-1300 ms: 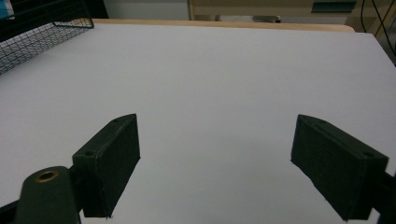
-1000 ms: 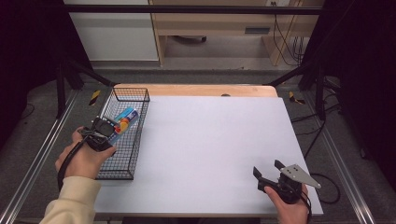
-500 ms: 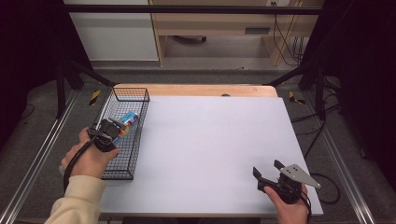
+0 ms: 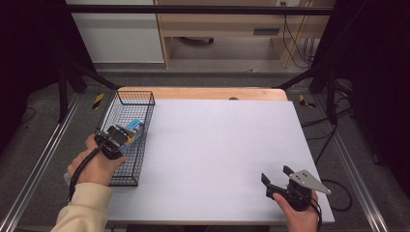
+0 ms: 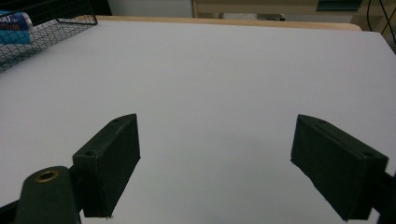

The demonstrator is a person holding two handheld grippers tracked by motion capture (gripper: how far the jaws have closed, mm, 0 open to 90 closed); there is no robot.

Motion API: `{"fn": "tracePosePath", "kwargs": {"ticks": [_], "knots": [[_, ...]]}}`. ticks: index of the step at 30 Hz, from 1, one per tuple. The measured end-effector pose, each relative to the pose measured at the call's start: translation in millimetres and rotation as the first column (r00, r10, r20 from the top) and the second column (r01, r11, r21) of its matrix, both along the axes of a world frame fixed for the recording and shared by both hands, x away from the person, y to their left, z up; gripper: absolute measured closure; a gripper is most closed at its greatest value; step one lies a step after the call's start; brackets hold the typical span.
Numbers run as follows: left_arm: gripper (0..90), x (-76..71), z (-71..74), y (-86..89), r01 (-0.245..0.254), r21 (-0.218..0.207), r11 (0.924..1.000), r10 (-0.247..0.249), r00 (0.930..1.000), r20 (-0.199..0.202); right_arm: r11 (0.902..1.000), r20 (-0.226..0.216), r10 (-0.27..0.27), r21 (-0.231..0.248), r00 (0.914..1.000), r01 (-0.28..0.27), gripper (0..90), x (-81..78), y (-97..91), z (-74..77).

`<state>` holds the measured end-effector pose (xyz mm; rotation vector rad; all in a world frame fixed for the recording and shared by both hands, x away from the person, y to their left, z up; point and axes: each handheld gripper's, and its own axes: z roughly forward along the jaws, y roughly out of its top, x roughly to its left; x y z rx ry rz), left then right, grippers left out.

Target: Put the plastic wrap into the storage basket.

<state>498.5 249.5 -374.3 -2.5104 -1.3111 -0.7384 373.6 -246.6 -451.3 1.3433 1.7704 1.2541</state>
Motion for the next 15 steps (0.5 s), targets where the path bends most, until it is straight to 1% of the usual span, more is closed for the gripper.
{"fn": "tracePosePath", "kwargs": {"ticks": [1,5,6,7,9,10,15], "knots": [[32.2,0.3,-1.2,0.4,-0.007,-0.009,0.9999,0.007,1.0,-0.001,1.0,0.001,0.002,0.001,1.0,-0.002,15.7,0.1,-0.1,-0.1],[32.2,2.4,-4.2,1.5,-0.013,-0.019,0.9997,0.013,0.9998,-0.016,1.0,0.0,0.004,-0.002,1.0,-0.004,15.7,0.4,0.2,-0.5],[32.2,3.2,-5.5,1.3,-0.002,-0.02,0.9998,0.002,0.9999,-0.013,1.0,0.001,0.003,-0.002,1.0,-0.003,15.7,0.3,0.3,-0.4],[32.2,3.3,-6.3,1.1,-0.003,-0.021,0.9998,0.002,1.0,-0.01,1.0,0.0,0.002,0.0,1.0,-0.002,15.7,0.2,0.4,-0.2],[32.2,3.2,-6.7,1.2,-0.018,-0.024,0.9996,0.018,0.9997,-0.015,1.0,0.0,0.001,-0.001,1.0,-0.001,15.7,0.4,0.1,-0.4],[32.2,3.8,-6.2,1.9,-0.016,-0.023,0.9996,0.015,0.9996,-0.022,1.0,0.0,0.001,0.001,1.0,-0.001,15.7,0.5,0.0,-0.4],[32.1,4.0,-6.8,2.6,-0.025,-0.041,0.9989,0.024,0.9994,-0.024,1.0,-0.004,0.001,0.0,1.0,-0.001,15.7,0.4,0.2,-0.3]]}}
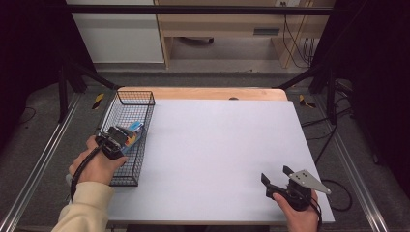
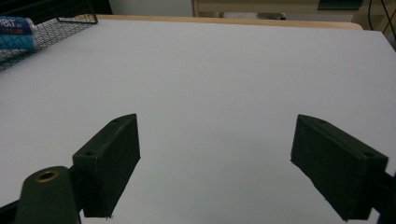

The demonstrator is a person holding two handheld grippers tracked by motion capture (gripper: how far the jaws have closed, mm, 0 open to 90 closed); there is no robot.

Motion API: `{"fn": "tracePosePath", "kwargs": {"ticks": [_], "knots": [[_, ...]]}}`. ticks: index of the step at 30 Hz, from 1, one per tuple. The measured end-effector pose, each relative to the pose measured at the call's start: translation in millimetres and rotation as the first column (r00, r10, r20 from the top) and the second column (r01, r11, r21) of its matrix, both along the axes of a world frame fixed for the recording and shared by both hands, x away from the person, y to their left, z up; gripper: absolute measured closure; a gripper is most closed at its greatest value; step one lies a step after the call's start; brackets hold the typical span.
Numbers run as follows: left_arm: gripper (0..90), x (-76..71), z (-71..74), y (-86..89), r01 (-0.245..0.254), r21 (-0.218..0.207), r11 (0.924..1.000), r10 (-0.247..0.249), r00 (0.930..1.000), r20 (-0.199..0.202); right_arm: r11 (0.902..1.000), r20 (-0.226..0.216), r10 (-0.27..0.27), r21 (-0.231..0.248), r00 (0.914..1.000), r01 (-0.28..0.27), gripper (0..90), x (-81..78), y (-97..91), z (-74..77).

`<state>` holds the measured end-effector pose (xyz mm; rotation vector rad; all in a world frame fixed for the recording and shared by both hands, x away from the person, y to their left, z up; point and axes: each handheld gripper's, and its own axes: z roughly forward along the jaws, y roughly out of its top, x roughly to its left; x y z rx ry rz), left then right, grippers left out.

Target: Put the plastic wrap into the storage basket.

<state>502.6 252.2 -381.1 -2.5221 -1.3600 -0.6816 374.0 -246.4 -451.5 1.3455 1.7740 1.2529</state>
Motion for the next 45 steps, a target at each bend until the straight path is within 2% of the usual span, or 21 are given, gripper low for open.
{"fn": "tracePosePath", "kwargs": {"ticks": [3,17,28,31,34,38,45], "knots": [[32.0,0.2,-0.7,1.4,-0.006,-0.015,0.9999,0.006,1.0,-0.002,1.0,0.002,0.001,0.001,1.0,-0.001,15.7,0.1,0.1,0.0],[31.8,0.5,-2.7,3.2,-0.01,-0.026,0.9996,0.01,0.9999,-0.012,1.0,0.005,0.0,0.002,1.0,0.0,15.7,0.1,-0.2,0.3],[31.6,-0.5,-2.4,5.2,-0.009,-0.048,0.9988,0.009,1.0,0.001,1.0,0.003,0.002,-0.001,1.0,-0.002,15.6,0.3,0.2,0.2],[30.8,-1.9,-2.6,4.5,-0.001,-0.044,0.999,0.002,0.9998,0.021,1.0,0.002,0.005,-0.003,1.0,-0.005,15.3,0.8,0.2,-0.2],[25.4,-4.1,1.4,4.0,0.012,-0.027,0.9995,-0.011,0.9984,0.056,1.0,-0.001,0.008,-0.003,1.0,-0.008,15.0,1.1,0.9,-0.3],[16.9,-8.9,10.9,4.5,0.014,-0.04,0.9991,-0.01,0.9956,0.093,1.0,-0.002,0.007,-0.002,1.0,-0.007,14.7,1.0,1.2,-0.1],[12.9,-19.5,25.5,-3.5,0.065,-0.029,0.9974,-0.059,0.9823,0.178,1.0,-0.004,0.003,-0.002,1.0,-0.003,14.2,1.2,0.5,-0.6]]}}
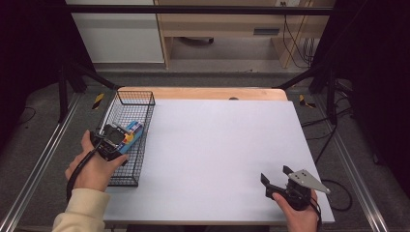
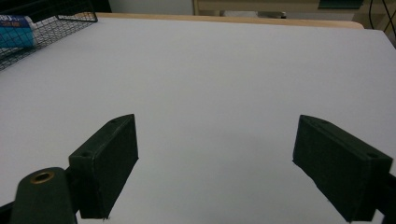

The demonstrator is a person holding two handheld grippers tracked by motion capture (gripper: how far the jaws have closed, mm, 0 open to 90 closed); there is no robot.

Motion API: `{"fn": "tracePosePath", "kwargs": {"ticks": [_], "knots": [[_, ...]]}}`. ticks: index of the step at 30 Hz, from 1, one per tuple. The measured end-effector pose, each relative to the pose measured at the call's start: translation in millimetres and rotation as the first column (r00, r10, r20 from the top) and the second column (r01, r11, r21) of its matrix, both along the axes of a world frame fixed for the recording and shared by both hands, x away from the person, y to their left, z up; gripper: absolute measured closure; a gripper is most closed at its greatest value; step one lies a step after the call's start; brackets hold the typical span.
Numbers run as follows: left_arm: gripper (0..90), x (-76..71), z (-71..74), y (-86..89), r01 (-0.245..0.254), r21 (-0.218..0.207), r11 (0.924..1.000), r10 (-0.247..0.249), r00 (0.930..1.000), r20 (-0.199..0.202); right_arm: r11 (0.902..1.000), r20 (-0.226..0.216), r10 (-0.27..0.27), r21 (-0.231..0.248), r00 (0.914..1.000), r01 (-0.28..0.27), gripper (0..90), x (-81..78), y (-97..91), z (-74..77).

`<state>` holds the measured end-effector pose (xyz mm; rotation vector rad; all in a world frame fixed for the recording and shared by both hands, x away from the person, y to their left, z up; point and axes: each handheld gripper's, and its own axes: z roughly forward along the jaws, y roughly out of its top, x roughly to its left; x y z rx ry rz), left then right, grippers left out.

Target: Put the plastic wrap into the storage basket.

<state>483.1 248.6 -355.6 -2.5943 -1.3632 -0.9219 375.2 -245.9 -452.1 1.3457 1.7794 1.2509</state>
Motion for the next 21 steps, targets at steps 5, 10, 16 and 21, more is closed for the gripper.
{"fn": "tracePosePath", "kwargs": {"ticks": [5,10,16,21], "knots": [[10.7,-8.1,10.6,-6.6,0.025,-0.004,0.9997,-0.025,0.9984,0.051,1.0,0.001,0.001,-0.007,1.0,-0.001,13.8,0.4,-0.7,0.0],[8.2,-18.9,21.6,-19.3,0.079,-0.061,0.995,-0.071,0.9902,0.12,1.0,-0.001,0.0,-0.006,1.0,0.0,13.7,0.3,-0.2,0.3],[5.0,-32.1,29.4,-42.0,0.23,-0.17,0.9583,-0.19,0.9561,0.223,0.9999,0.003,-0.005,-0.017,1.0,0.005,12.4,1.0,-1.1,0.8],[5.0,-39.8,16.1,-62.5,0.318,-0.307,0.8971,-0.25,0.9376,0.242,0.9997,0.001,-0.014,-0.022,0.9999,0.014,10.0,2.2,-3.2,0.7]]}}
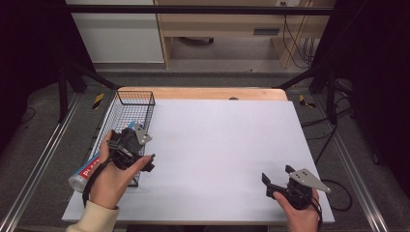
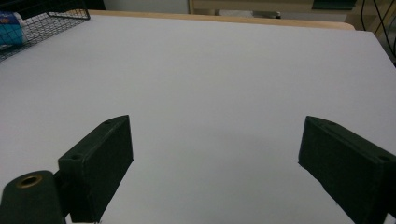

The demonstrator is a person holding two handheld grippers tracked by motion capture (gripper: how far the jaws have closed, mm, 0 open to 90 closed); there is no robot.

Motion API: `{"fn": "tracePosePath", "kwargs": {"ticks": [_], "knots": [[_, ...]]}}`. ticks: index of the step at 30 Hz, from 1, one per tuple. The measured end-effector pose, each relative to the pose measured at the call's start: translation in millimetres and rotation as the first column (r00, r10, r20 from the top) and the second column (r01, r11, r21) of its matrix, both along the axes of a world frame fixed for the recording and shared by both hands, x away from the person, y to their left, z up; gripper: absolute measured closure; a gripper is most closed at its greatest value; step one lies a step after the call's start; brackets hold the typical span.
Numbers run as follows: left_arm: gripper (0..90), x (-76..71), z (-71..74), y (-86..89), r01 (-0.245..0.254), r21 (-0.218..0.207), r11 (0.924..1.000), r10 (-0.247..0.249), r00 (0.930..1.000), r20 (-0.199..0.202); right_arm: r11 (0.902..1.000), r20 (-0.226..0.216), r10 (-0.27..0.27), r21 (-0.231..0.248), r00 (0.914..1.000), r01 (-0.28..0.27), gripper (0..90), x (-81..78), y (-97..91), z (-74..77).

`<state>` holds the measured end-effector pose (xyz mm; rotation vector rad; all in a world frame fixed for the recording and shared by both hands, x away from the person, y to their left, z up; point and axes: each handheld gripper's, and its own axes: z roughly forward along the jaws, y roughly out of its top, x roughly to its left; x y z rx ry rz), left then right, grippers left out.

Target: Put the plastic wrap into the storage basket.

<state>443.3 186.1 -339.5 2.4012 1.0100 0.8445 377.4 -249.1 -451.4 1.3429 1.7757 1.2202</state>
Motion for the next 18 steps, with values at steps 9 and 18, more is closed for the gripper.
{"fn": "tracePosePath", "kwargs": {"ticks": [9,18], "knots": [[5.7,-4.4,-41.8,-38.1,0.227,-0.192,0.9546,-0.225,0.9738,0.036,0.9999,-0.017,0.007,-0.013,0.9998,-0.007,5.1,3.9,-0.9,0.3],[6.4,-11.6,-87.6,-36.6,0.319,-0.361,0.8765,-0.299,0.9477,0.111,0.9997,-0.018,-0.008,-0.022,0.9998,0.007,4.1,5.4,-3.6,-2.9]]}}
